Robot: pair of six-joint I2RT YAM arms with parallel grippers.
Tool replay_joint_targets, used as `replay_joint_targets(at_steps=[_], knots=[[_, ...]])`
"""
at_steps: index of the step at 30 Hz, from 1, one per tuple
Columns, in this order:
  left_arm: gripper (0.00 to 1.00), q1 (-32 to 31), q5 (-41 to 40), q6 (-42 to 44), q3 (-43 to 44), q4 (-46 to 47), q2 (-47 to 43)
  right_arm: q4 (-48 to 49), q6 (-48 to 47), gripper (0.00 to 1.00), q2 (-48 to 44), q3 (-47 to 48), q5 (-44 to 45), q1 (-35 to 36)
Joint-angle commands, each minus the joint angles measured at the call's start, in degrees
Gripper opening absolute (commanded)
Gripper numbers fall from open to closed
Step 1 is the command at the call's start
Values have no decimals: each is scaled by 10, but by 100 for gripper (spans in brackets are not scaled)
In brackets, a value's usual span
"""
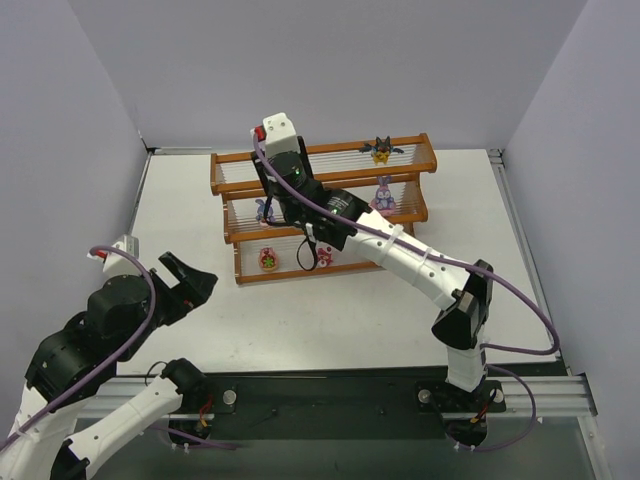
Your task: Place and organize the plastic toys onto the shelf
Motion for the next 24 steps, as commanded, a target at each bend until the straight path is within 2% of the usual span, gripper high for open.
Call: replay_joint_targets(at_steps=[1,7,24], knots=[[96,2,-1,10,-2,3,-3,114,-39,0,-19,-40,24,3],[96,2,9,8,-12,5,-5,151,-46,0,-7,-46,11,-1],[96,2,5,7,-24,5,-9,143,21,0,8,-54,-34,-40]])
